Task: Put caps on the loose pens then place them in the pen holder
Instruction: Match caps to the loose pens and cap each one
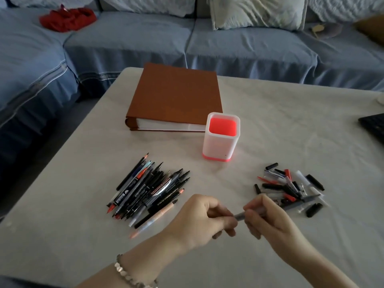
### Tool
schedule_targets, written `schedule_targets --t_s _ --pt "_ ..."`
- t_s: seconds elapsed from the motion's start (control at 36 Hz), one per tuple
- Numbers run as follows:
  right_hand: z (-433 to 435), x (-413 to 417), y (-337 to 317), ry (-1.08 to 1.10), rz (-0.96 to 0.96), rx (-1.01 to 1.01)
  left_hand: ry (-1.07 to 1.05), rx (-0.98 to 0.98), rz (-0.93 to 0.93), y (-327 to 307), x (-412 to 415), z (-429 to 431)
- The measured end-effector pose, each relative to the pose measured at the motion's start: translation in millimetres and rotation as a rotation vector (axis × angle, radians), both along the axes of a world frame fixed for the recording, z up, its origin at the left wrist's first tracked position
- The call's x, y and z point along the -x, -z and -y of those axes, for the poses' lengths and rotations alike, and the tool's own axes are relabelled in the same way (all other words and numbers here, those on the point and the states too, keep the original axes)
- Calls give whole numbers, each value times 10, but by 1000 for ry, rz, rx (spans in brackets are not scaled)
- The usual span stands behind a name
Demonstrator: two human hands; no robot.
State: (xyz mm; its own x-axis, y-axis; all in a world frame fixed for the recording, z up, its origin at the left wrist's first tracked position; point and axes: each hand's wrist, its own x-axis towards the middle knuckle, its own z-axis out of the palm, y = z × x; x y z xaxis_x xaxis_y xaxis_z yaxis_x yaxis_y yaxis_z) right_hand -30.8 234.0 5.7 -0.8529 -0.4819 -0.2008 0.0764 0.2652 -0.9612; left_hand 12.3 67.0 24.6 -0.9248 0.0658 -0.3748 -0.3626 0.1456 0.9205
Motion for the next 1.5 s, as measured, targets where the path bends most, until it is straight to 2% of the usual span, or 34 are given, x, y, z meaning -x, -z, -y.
schedule_targets --t_s 0.06,0.14,0.19,0.31,0.39,0.5,0.56,0.75,0.83,0.92,1.03,1.14,1.5 --pt "48 51 54 114 122 117 28 280 -126 67 11 55" --pt "41 176 134 364 175 196 0 947 -370 301 -10 316" --pt "4 255 181 410 179 182 44 1181 -398 430 -70 481" --pt "-7 388 280 396 227 160 69 1322 -351 625 -196 646" --pt "76 521 364 374 161 -34 68 1375 -302 688 -225 662" --pt "173 675 509 273 -85 -422 75 1397 -329 777 -171 644" --pt "210 712 551 263 -184 -533 88 1400 -342 772 -144 606" --pt "76 664 469 303 -281 -529 78 1311 -376 692 -27 480" --pt "-233 636 405 271 -415 -605 -32 1131 -404 664 10 432" --pt "-589 676 346 291 -445 -719 -145 946 -458 617 48 350" --pt "-772 738 319 132 -428 -787 -224 792 -356 568 83 226" --pt "-624 716 363 -77 -517 -851 -272 669 -305 543 103 184" --pt "-438 804 414 -350 -636 -1066 -272 433 -258 517 10 271"
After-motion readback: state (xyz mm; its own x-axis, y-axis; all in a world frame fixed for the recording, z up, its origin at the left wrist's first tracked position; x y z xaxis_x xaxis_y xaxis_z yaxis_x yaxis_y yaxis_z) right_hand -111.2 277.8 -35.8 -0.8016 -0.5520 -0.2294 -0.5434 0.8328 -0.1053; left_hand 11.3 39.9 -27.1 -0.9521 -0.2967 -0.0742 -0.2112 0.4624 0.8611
